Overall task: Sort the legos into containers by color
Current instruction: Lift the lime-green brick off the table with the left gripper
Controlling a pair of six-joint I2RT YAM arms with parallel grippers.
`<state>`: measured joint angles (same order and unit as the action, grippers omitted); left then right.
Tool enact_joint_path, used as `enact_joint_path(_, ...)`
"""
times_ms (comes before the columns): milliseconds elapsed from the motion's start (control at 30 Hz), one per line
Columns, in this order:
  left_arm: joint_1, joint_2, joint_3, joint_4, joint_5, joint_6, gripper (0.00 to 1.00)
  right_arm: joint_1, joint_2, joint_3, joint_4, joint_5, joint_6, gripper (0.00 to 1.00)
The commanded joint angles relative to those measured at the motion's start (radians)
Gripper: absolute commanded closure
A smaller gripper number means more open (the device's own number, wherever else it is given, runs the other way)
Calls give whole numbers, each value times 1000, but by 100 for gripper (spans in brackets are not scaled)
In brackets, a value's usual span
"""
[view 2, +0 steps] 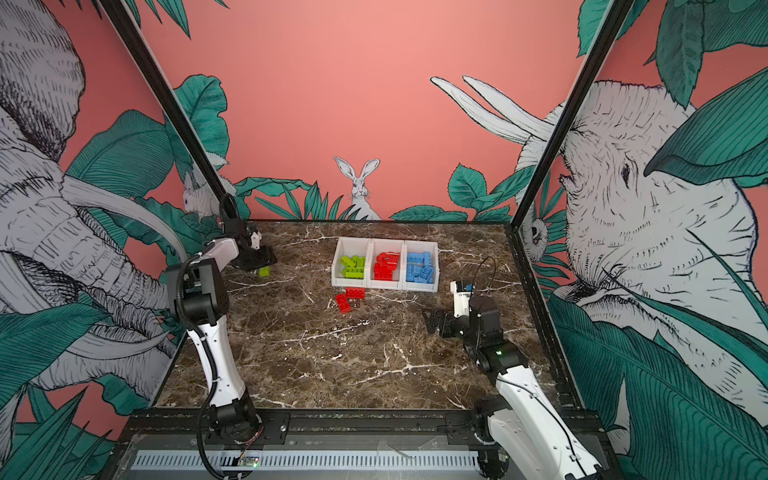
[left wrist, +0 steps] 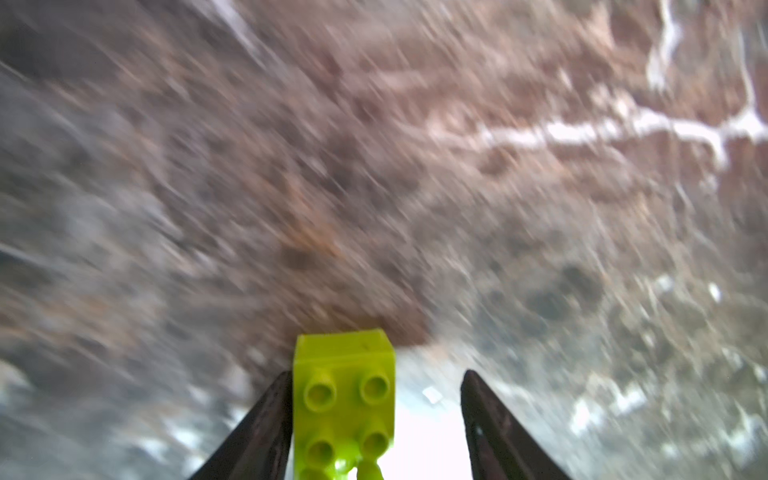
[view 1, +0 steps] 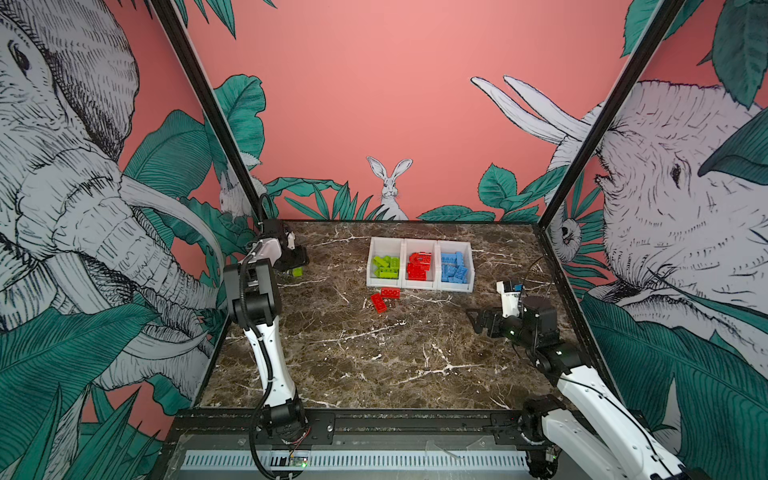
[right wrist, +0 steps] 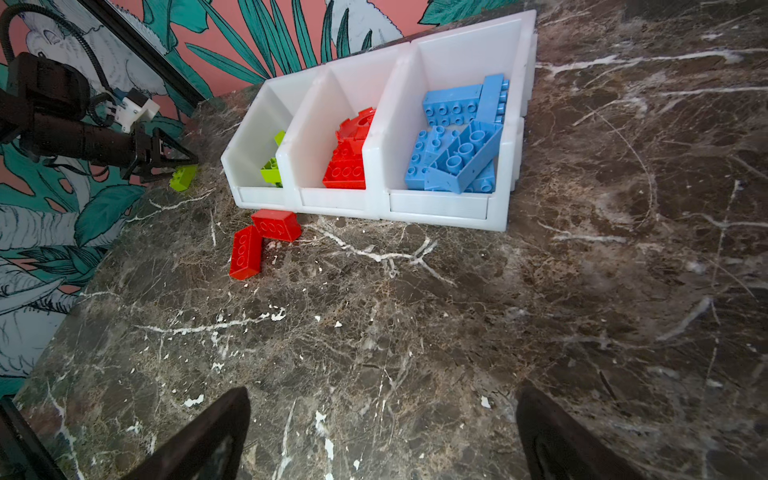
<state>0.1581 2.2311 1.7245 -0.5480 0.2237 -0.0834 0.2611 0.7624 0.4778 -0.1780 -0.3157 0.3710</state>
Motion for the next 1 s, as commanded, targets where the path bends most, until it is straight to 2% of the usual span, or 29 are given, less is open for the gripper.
enact_joint_path(0, -22, -83, -68, -32, -40, -18, 34, 4, 10, 3, 37, 6, -22, 2)
enact_joint_path(100, -23, -121, -97, -70, -96, 5, 32, 5, 21, 0, 44, -10, -21, 2)
enact_joint_path(233, -35, -174, -173, -23, -97, 44, 32, 4, 20, -18, 61, -8, -24, 1)
enact_joint_path(433, -80, -157, -147, -63, -264, 87, 36, 4, 15, -19, 43, 1, -34, 2)
enact_joint_path(500, -83, -147, -145, -55, -285, 93, 37, 4, 7, -22, 40, 4, -34, 2)
enact_joint_path(733, -83, -86, -82, -27, -258, 100, 38, 5, -15, -23, 15, 24, -41, 2)
enact_joint_path(967, -87, -52, -36, -56, -257, 95, 58, 5, -27, -24, 10, 40, -40, 2)
